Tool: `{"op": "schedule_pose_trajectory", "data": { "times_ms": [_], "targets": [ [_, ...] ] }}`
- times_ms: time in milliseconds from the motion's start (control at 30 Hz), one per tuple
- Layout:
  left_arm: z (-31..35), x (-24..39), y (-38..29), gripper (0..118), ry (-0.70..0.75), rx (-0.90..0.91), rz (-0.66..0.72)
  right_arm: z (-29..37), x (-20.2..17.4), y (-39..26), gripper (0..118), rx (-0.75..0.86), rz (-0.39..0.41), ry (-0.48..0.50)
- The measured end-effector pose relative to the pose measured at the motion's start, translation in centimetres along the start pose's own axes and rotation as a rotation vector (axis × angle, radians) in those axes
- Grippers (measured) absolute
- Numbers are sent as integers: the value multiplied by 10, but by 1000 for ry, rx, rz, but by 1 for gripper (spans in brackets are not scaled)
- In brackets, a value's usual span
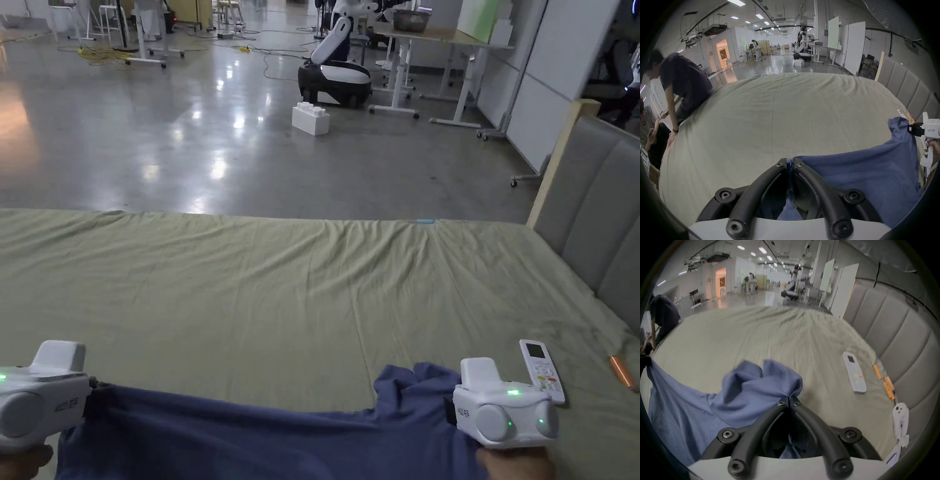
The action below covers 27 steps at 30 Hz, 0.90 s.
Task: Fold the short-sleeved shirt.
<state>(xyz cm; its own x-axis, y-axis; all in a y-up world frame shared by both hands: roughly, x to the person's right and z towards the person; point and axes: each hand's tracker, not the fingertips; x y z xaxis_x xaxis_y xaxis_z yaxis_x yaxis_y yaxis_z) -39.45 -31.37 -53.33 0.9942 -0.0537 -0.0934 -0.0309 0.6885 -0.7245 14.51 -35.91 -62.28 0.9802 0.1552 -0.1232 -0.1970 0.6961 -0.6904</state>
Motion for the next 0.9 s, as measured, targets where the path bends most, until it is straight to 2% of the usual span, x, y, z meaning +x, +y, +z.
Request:
{"op": "schedule_pose_trajectory", "data": {
  "times_ms": [33, 100, 267, 333, 467, 600, 700, 900],
  "targets": [
    [13, -1, 2, 7, -3, 17, 5, 27, -6, -1, 1, 57, 26, -14],
    [33, -2, 5, 7, -2, 58, 15, 53, 1, 5, 1, 122, 19, -30],
    [104, -8, 17, 7, -1, 174, 30, 138, 14, 21, 1, 308, -27, -62],
    [132, -9, 22, 7, 7, 239, 33, 174, 18, 30, 1, 358, -46, -45],
    [200, -16, 41, 7, 3, 331, 54, 254, 24, 55, 1, 500, -11, -69],
    [257, -24, 69, 7, 10, 409, 52, 319, 32, 91, 1, 618, -16, -87],
    [285, -29, 95, 7, 6, 439, 63, 345, 38, 122, 1, 640, -44, -87],
    [317, -35, 154, 7, 31, 485, 58, 390, 34, 177, 1, 709, -32, -117]
  ]
}}
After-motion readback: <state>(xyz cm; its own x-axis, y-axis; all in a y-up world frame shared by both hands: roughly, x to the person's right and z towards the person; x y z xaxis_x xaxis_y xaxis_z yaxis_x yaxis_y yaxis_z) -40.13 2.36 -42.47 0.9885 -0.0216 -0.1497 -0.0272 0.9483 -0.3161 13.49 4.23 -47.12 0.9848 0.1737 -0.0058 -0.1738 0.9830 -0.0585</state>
